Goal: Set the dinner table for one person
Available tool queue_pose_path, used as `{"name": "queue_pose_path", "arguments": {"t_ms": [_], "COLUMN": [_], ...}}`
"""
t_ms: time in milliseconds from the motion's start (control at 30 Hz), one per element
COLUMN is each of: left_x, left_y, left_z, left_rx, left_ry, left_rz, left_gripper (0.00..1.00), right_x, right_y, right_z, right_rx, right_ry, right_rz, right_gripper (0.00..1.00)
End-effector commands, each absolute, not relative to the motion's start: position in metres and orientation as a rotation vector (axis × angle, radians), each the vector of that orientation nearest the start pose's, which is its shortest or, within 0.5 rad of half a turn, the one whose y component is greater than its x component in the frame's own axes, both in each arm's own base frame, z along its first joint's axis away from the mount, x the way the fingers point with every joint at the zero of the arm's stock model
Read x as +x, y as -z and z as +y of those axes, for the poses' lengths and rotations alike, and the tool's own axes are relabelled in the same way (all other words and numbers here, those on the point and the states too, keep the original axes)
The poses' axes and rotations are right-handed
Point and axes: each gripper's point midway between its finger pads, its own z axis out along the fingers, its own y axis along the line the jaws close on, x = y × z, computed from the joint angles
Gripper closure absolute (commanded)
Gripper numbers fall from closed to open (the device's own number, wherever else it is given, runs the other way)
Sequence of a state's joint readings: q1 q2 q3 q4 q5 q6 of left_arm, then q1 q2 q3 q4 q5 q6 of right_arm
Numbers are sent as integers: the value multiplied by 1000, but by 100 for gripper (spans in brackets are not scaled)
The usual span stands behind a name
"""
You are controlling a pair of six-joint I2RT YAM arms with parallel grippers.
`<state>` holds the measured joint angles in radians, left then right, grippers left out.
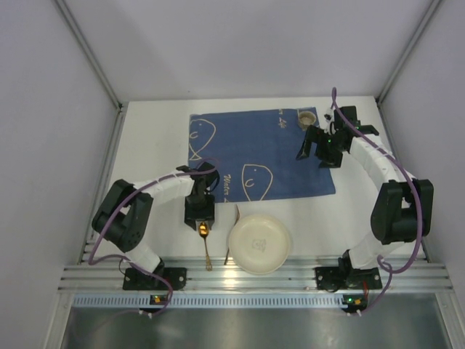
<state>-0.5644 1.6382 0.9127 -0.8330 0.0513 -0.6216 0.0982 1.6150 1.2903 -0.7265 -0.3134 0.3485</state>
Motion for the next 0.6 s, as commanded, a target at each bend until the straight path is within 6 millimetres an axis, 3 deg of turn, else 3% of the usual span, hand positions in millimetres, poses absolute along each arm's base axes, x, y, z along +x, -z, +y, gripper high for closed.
{"name": "queue_pose_path", "arguments": {"t_ms": [0,67,433,567], "left_x": [183,184,189,192], "left_y": [-1,2,-8,-14], "left_z": [-154,-154,-158,-160], "left_rx": [-64,-66,-39,-24], "left_ry": [99,99,133,134], "left_rz": [3144,3149,3143,3141], "left_gripper": [43,46,97,100], "right_x": [359,359,359,360], "right_y": [-146,-146,-142,-141], "right_z": [104,103,101,101], "right_rx": [164,164,183,188], "right_ry": [-547,-534,-518,-518], "right_rz": [2596,2595,2609,2612], "right_gripper": [2,2,2,2]}}
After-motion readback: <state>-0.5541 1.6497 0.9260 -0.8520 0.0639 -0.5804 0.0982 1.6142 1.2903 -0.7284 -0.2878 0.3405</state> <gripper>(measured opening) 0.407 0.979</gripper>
